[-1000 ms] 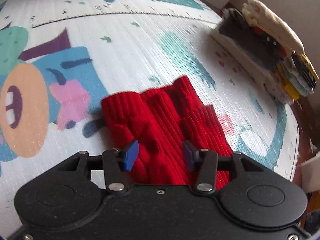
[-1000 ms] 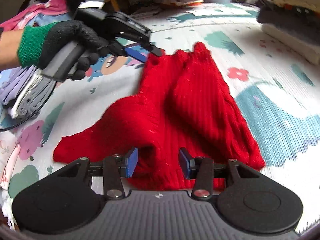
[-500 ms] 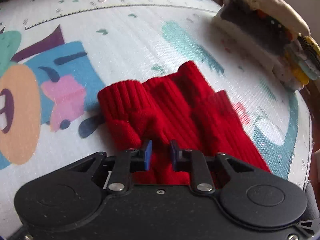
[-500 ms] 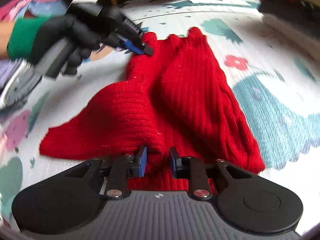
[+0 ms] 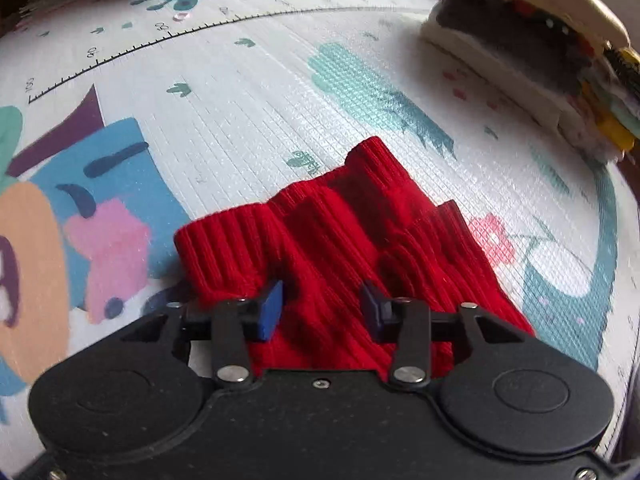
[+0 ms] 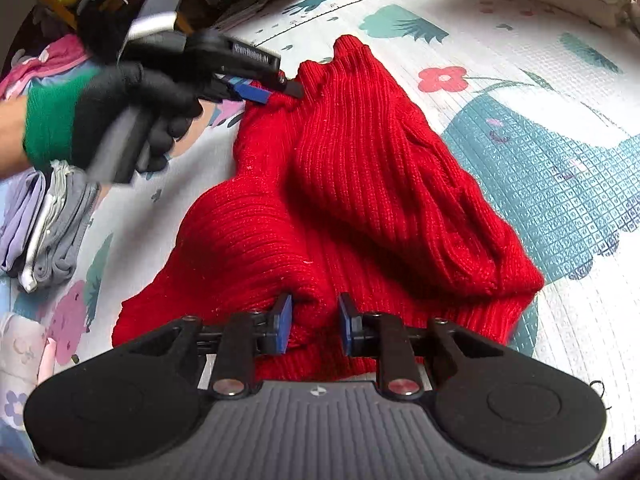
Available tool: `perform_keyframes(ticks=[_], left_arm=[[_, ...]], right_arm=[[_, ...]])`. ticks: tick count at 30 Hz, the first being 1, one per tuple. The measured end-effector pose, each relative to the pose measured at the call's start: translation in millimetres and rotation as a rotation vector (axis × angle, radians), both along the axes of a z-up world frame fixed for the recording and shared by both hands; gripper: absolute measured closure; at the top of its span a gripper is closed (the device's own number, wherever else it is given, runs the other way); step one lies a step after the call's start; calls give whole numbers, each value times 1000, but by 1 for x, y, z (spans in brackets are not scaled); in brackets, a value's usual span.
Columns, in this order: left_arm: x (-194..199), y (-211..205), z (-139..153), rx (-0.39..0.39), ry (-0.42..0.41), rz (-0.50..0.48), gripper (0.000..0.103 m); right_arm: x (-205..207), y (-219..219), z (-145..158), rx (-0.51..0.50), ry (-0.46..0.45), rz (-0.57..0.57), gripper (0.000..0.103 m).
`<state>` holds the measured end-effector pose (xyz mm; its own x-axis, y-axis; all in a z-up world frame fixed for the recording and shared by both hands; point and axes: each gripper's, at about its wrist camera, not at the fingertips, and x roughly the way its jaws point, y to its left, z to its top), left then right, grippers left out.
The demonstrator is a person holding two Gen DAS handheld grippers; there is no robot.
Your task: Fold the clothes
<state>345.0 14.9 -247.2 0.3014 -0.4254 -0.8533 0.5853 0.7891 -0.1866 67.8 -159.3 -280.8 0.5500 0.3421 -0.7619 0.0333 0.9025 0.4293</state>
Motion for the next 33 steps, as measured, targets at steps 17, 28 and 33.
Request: perform_keyframes(ticks=[17,28,33], left_arm=[[-147,170,-22,182,249,-514,61],[-182,123,-11,346,-7,-601,96],[-192,76,32,618,-472,-882,96]], right_arm=[[-2,-12,-11,88,-9,-79,78],[-2,6,-1,-60,-29,-41,73],[-8,19,4,-163,-57,6,61]])
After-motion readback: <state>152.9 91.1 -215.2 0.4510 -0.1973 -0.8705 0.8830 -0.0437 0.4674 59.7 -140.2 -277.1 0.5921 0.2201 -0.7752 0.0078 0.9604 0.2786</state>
